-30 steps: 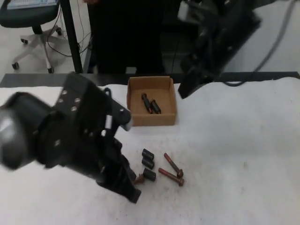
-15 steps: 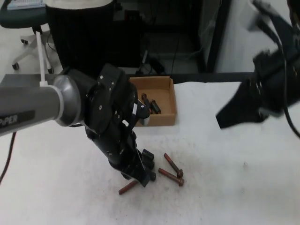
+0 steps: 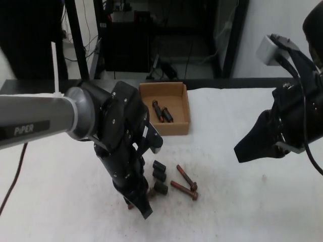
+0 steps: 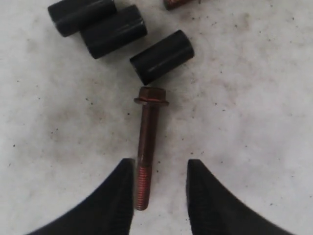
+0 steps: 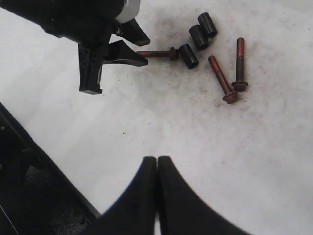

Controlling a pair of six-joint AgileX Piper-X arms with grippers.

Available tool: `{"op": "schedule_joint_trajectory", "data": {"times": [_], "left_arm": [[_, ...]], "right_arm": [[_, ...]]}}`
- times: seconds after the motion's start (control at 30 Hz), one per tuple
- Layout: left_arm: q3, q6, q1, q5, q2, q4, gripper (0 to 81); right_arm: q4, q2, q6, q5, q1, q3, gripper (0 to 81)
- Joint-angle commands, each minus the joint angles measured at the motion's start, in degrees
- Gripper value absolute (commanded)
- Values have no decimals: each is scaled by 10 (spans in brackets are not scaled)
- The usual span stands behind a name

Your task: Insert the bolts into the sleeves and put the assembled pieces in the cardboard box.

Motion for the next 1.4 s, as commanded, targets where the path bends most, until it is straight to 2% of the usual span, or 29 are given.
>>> {"op": "schedule_joint_trajectory", "data": {"times": [0.0,0.47,1.37], "left_arm": [[-5,28,-3,-20,3,2,333],[-5,21,-27,-20,19,-44,333],[-5,15,-29,-23,57,-82,326]], "right_arm": [[-3,-12,3,-9,-1,0,8],[-10,-27,8,-9,-1,0,8],[-10,-27,8,-9,-1,0,8]]}}
